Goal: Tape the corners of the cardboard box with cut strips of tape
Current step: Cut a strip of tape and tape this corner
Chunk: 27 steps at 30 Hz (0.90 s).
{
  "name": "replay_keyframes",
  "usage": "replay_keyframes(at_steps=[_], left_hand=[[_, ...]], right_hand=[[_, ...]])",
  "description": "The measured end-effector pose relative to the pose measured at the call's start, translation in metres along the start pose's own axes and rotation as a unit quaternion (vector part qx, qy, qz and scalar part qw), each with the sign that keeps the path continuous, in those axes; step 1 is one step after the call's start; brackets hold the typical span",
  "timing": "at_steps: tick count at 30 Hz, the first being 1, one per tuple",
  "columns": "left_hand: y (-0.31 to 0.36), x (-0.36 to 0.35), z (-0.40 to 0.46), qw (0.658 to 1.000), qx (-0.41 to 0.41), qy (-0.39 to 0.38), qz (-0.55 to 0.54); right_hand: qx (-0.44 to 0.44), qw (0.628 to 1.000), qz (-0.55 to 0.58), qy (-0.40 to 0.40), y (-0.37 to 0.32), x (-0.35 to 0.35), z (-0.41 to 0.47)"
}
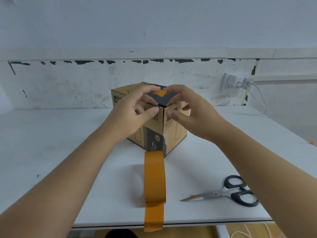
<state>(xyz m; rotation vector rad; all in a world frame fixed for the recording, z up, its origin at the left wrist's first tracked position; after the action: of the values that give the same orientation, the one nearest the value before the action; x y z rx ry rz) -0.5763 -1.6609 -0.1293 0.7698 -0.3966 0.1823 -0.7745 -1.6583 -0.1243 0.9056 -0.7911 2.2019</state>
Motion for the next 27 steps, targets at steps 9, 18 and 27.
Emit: replay_keyframes(at_steps=[9,18,27], left_hand=[[-0.0055,-0.0059,0.0021,1.000,0.000,0.016,-0.003],[-0.0071,-0.0077,0.0043,1.000,-0.001,0.002,-0.002],[-0.0094,-0.0082,0.0046,1.000,-0.006,0.015,0.002]], right_hand=[[-0.015,1.000,-0.022,0.014,-0.0038,-0.0015,0.0025],[-0.012,0.999,-0.049,0.006,-0.0036,-0.0006,0.0031],[-0.014,0.999,-0.038,0.022,-0.0034,-0.0055,0.0048]])
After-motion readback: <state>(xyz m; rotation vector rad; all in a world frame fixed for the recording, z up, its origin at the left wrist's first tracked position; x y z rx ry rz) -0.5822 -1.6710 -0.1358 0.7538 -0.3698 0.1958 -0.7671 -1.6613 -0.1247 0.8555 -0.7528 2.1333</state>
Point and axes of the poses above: each hand's wrist, its own z-axis towards the middle knuckle, its own x-axis out of the back of the hand, y = z × x, the point moved 2 cm from there along z, towards the middle knuckle, and after that the axes turned 14 degrees about -z, right-handed, at the moved point
